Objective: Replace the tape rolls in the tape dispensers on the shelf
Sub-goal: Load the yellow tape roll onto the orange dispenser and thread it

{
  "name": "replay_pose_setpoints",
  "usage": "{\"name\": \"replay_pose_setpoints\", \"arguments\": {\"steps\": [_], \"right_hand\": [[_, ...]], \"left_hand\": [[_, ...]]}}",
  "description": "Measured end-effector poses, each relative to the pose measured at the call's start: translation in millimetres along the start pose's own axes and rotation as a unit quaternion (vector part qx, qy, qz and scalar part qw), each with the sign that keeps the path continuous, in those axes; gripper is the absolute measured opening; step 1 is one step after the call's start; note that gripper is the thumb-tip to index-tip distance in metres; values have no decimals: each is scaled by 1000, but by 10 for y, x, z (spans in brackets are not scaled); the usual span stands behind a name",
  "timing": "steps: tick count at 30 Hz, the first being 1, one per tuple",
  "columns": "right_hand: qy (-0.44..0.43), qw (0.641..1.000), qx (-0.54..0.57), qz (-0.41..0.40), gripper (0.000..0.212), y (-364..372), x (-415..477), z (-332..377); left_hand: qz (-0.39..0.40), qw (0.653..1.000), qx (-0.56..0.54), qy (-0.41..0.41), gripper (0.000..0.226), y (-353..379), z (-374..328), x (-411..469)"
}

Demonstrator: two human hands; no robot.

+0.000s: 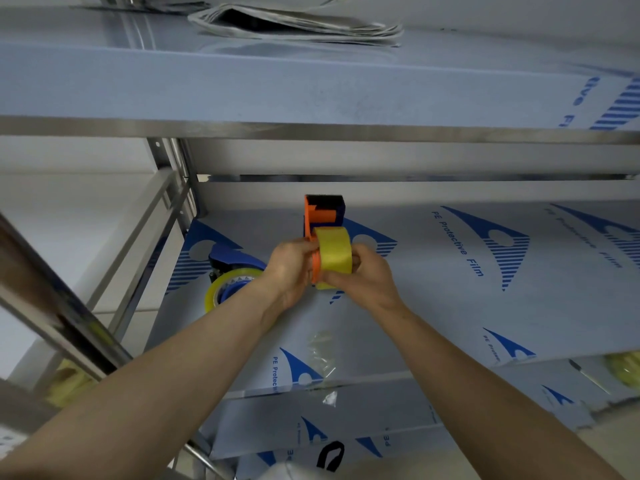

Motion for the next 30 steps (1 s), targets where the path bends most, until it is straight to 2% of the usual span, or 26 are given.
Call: {"name": "replay_pose_setpoints", "arguments": {"steps": [4,7,10,13,16,19,21,23,25,30], "right_hand": [[20,997,36,-70,11,-105,11,-24],[64,990,90,-92,16,-234,20,-93],[78,989,84,-94,19,-406,-18,-126],[86,993,67,-47,49,-579,-80,-148],[50,995,77,26,43,-700,-162,-140],[40,980,188,59,45,-720,-184,-189],[51,966,253,32,40,-674,-172,-221],[70,960,269,-42,25,-634,-143,-283],[87,950,276,-114,23,-607,-124,-360],[95,934,305,-161,17,-483,-101,-429]], "left_hand": [[-57,997,43,7,40,-53,9,41],[-69,987,144,2,35,-77,21,72],[-68,957,282,-10,26,-100,42,104],[-32,939,343,-1,31,-48,59,158],[-25,956,292,-11,50,16,93,199],[-5,976,217,-11,36,92,156,189],[23,984,174,-16,30,166,207,171],[44,990,132,-25,29,233,259,148],[44,995,85,-39,27,275,273,132],[19,998,-36,-55,30,301,308,139]]}}
Point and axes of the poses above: each hand's wrist, its own x-axis towards the middle knuckle, its own y-axis out of the palm, z = x × y, the point moved 3 cm from there along x, towards the middle knuckle, and after that the axes turned 11 degrees about z, right-handed, at the moved point
